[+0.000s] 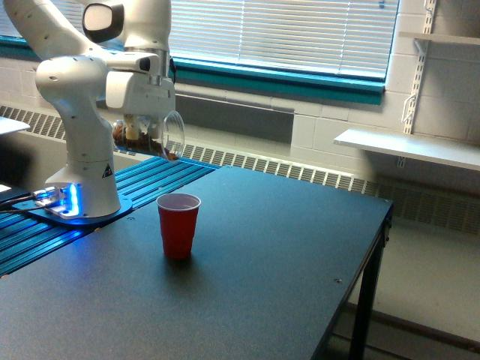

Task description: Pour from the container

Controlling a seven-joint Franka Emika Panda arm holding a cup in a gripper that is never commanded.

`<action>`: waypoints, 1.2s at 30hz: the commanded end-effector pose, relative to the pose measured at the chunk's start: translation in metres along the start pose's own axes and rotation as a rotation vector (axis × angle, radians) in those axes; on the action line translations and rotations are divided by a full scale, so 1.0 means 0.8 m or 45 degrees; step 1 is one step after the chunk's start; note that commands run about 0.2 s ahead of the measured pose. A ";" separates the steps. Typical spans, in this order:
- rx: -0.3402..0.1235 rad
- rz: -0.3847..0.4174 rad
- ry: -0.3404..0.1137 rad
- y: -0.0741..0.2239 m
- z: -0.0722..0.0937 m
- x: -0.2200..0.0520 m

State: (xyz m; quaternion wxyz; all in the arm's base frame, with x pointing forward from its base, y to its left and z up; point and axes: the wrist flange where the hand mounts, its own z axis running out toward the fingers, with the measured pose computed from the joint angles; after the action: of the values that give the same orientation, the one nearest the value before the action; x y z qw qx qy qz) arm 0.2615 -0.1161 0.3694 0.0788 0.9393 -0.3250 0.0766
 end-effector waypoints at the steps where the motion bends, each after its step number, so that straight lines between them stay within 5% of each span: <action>1: -0.020 0.037 -0.053 -0.010 0.022 -0.017; 36: -0.115 0.082 -0.162 -0.025 0.075 -0.040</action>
State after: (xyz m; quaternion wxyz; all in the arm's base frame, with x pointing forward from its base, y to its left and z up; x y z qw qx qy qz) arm 0.2623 -0.1048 0.3250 0.0830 0.9388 -0.3334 0.0252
